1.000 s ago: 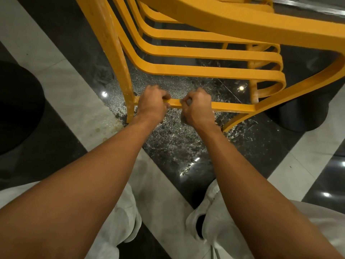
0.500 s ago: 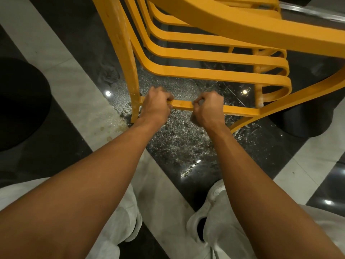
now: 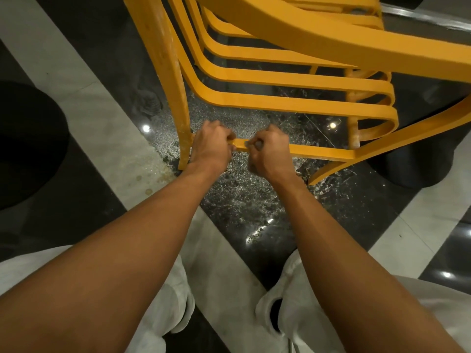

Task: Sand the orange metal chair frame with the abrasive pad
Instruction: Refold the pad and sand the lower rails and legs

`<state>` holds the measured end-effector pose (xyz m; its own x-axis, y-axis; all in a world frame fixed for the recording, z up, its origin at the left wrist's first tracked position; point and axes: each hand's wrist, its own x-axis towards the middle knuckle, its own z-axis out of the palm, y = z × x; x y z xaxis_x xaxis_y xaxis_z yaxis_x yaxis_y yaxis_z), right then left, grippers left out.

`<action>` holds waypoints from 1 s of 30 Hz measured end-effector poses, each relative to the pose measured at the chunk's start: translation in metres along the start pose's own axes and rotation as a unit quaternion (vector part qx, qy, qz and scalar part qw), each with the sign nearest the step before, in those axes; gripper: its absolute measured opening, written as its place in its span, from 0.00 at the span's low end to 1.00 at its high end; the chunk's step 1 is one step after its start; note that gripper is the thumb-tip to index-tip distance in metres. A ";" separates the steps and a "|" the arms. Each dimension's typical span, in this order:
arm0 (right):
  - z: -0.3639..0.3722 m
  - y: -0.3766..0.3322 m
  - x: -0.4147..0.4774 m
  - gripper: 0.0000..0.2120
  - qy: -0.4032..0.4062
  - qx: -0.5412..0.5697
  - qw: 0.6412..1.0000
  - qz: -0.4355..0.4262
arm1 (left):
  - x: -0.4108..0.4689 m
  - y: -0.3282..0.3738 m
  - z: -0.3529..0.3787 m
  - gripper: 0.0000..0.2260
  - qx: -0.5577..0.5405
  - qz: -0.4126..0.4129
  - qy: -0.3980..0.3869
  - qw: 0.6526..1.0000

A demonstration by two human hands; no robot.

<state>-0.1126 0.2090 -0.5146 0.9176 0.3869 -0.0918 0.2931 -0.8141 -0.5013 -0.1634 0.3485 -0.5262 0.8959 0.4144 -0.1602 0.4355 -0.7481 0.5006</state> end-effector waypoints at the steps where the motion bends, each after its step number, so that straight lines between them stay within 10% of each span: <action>1: -0.003 0.005 -0.001 0.05 -0.001 0.004 1.000 0.012 | 0.001 0.000 -0.001 0.15 0.001 0.000 -0.002 1.000; 30: 0.013 -0.008 0.001 0.06 -0.003 0.022 1.000 -0.005 | -0.003 -0.018 -0.004 0.14 0.022 0.029 0.005 0.999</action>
<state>-0.1174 0.2210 -0.5218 0.9131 0.3973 -0.0916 0.2896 -0.7900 -0.5403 -0.1746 0.3624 -0.5315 0.9187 0.3752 -0.1230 0.3869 -0.7931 0.4704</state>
